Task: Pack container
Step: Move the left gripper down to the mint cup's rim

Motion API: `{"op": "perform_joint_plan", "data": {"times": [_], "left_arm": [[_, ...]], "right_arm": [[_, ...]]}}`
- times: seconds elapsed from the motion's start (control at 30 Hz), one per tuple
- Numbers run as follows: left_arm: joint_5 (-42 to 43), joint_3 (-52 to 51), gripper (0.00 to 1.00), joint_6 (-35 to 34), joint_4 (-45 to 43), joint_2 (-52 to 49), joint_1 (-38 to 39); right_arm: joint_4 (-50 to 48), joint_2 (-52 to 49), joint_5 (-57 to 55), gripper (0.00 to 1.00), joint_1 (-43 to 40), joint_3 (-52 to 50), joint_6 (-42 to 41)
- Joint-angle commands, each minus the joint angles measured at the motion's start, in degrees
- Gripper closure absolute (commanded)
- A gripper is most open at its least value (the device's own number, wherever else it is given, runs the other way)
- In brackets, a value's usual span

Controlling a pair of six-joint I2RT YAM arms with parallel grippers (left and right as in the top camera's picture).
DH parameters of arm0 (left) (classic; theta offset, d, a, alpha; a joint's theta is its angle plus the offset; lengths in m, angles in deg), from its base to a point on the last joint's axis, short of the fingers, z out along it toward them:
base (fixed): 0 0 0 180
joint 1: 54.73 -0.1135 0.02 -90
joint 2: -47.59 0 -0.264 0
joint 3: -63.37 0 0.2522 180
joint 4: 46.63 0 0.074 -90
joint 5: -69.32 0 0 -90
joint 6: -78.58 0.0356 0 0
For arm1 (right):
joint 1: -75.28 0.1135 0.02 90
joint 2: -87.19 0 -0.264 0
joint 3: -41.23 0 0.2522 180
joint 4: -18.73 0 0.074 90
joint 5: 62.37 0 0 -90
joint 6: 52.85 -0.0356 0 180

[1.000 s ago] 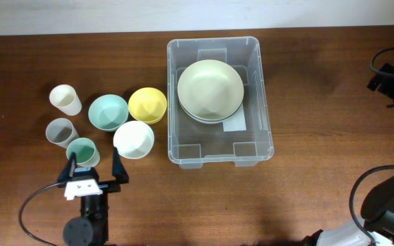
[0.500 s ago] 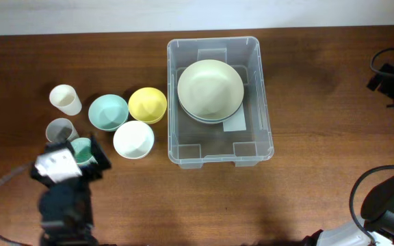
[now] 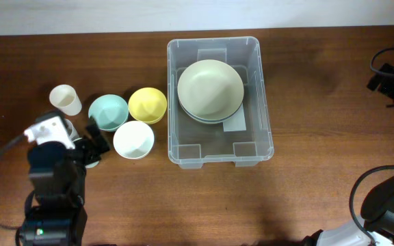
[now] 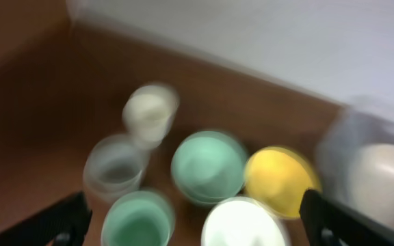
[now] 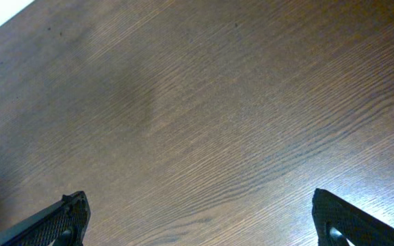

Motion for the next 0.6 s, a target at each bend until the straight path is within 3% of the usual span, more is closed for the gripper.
{"op": "perform_joint_plan", "data": {"times": [0.0, 0.03, 0.1, 0.23, 0.57], "left_arm": [[-14.08, 0.28, 0.11, -24.98, 6.58, -3.17, -2.47], [-14.08, 0.28, 0.24, -27.06, 7.78, -4.35, -3.58], [-12.90, 0.28, 0.27, -29.18, 9.14, -7.06, -5.97], [-6.49, 0.28, 0.05, -29.62, 8.35, -13.70, -12.50], [8.11, 0.28, 0.10, -28.72, 8.13, -28.70, -22.18]], "right_arm": [[0.02, 1.38, -0.48, 0.01, -0.11, 0.87, -0.22], [0.04, 1.38, -0.48, 0.01, -0.11, 0.87, -0.22], [0.02, 1.38, -0.48, 0.01, -0.11, 0.87, -0.22], [0.04, 1.38, -0.48, 0.01, -0.11, 0.87, -0.22], [0.04, 1.38, -0.48, 0.01, -0.11, 0.87, -0.22]]}}
